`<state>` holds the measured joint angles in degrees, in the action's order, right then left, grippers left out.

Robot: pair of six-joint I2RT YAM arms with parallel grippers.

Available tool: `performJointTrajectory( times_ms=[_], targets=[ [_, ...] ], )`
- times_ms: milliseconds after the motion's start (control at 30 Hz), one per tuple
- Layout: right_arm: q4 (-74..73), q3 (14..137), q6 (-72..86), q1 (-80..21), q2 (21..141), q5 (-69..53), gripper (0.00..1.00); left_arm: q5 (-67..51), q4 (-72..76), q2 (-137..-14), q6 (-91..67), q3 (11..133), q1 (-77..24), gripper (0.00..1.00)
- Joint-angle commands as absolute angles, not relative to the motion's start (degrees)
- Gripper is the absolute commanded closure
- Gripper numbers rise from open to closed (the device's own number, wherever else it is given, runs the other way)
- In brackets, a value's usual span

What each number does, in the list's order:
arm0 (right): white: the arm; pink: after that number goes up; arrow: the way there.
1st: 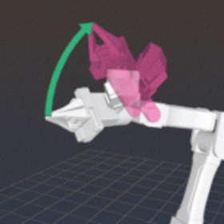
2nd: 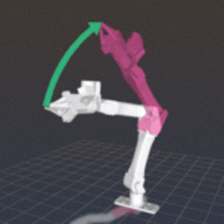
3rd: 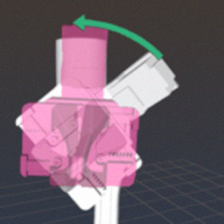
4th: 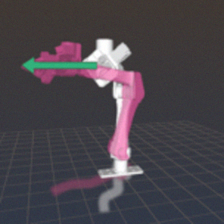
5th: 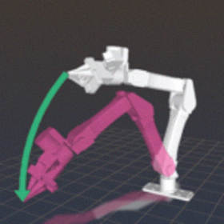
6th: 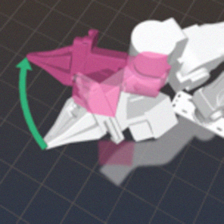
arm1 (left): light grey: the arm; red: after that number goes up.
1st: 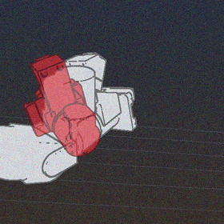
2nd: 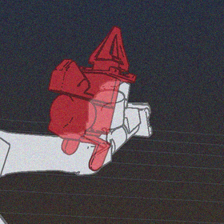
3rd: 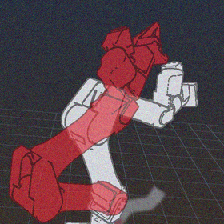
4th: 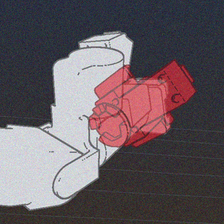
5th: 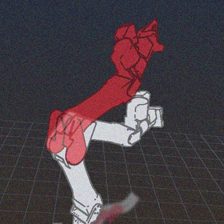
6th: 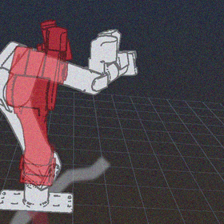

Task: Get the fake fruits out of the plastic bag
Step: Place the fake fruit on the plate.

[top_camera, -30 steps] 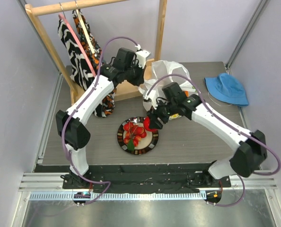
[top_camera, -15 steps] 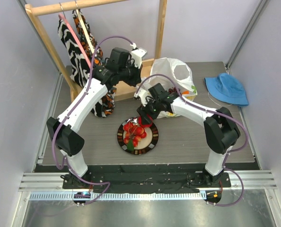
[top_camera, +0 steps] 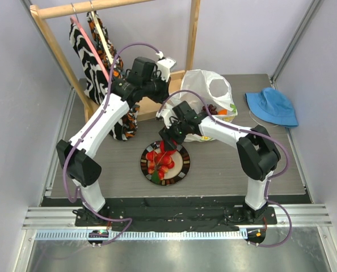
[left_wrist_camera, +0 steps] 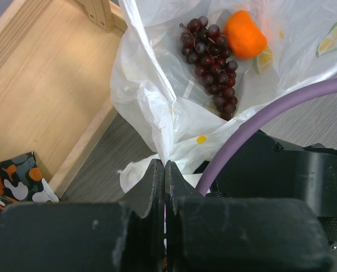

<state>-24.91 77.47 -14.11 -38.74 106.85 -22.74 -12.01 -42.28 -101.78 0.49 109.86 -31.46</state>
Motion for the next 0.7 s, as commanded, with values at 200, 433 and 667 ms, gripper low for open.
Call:
performJointTrajectory(
  times_ms=[200,433,667],
  targets=[
    [-23.38,81.38,-11.24,-39.11,106.18,-23.04,0.24,-12.39,-40.52,-102.48,0.97,111.62,-31.29,1.00],
    [-32.25,77.10,-21.44,-38.94,91.97,-24.62,0.15,-14.50,-39.73,-102.30,-2.10,112.94,-31.29,1.00],
    [-34.09,74.96,-21.18,-38.15,84.57,-23.38,0.15,-14.94,-39.73,-102.13,-2.46,112.59,-31.20,1.00]
  ],
)
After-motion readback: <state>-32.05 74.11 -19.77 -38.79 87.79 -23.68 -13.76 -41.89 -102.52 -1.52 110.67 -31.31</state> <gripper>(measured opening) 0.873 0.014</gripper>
